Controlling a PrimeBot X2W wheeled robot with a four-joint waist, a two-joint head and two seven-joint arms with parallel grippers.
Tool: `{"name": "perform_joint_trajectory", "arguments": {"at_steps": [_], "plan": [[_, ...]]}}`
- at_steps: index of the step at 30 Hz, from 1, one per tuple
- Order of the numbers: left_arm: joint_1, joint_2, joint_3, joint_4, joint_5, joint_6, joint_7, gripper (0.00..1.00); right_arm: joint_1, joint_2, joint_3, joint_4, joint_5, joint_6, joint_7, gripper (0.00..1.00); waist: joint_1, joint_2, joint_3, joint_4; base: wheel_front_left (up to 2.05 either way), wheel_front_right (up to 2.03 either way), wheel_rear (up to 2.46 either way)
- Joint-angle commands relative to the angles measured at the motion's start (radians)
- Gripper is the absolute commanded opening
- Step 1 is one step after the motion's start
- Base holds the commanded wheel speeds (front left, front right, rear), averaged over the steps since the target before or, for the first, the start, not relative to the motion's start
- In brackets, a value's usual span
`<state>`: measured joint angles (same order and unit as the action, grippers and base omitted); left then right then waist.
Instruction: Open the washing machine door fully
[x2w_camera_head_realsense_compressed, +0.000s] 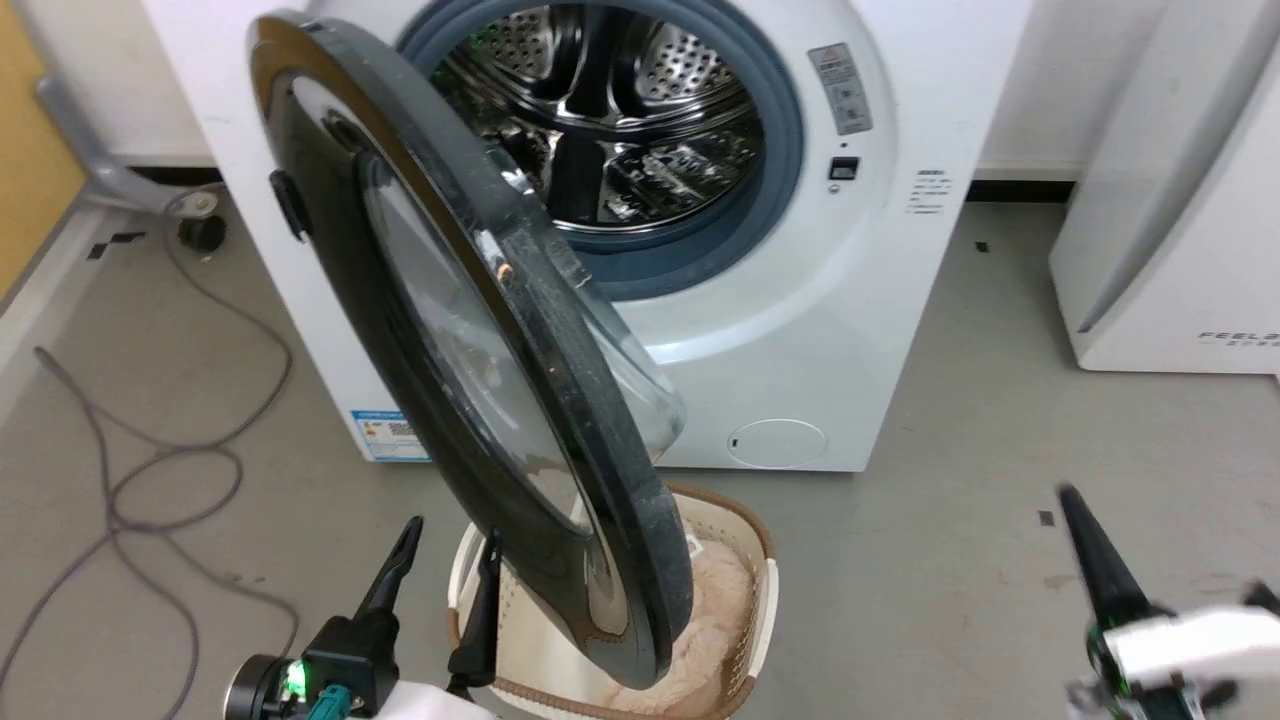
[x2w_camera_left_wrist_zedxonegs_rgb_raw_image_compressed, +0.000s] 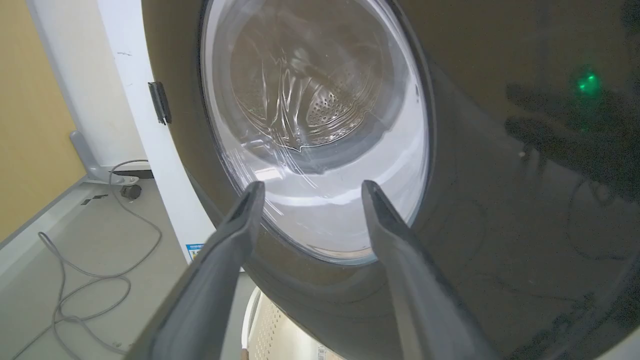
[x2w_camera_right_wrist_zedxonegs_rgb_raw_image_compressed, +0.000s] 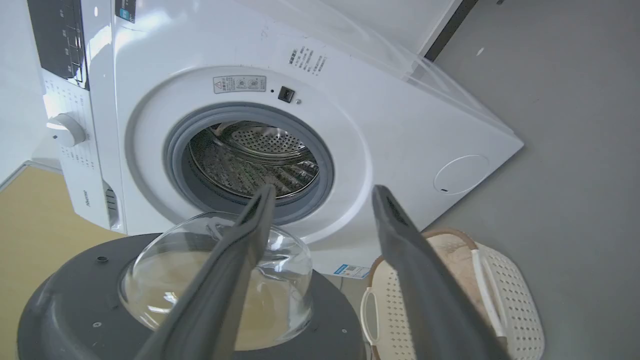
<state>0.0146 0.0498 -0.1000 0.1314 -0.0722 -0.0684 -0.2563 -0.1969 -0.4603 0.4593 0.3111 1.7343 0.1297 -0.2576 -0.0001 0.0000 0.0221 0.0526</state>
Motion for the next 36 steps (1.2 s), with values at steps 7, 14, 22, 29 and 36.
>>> {"name": "perform_joint_trajectory", "arguments": {"at_steps": [7, 14, 22, 29, 36], "plan": [[0.012, 0.004, 0.029, 0.004, -0.002, 0.012, -0.006, 1.0, 0.198, 0.284, -0.498, -0.066, -0.931, 0.001, -0.004, 1.0, 0.0001, 0.0, -0.006, -0.028, 0.0, 0.0, 0.0], [0.006, 0.004, 0.047, 0.008, -0.005, 0.016, -0.006, 1.0, 0.257, 0.407, -0.6, -0.29, -1.468, 0.001, 0.031, 1.0, 0.0001, 0.0, -0.004, -0.025, 0.0, 0.0, 0.0], [0.005, 0.004, 0.057, 0.013, -0.003, 0.016, -0.006, 1.0, 0.338, 0.41, -0.542, -0.369, -1.637, 0.001, 0.098, 1.0, 0.0001, 0.0, -0.005, -0.024, 0.0, 0.0, 0.0], [0.003, 0.003, 0.058, 0.019, -0.001, 0.013, -0.006, 1.0, 0.349, 0.41, -0.503, -0.348, -1.625, 0.001, 0.091, 1.0, 0.0001, 0.0, 0.001, -0.023, 0.0, 0.0, 0.0], [0.0, 0.003, 0.056, 0.029, -0.006, 0.008, -0.006, 0.0, 0.335, 0.41, -0.494, -0.334, -1.623, 0.001, 0.084, 1.0, 0.0001, 0.0, 0.004, -0.021, 0.0, 0.0, 0.0]]}}
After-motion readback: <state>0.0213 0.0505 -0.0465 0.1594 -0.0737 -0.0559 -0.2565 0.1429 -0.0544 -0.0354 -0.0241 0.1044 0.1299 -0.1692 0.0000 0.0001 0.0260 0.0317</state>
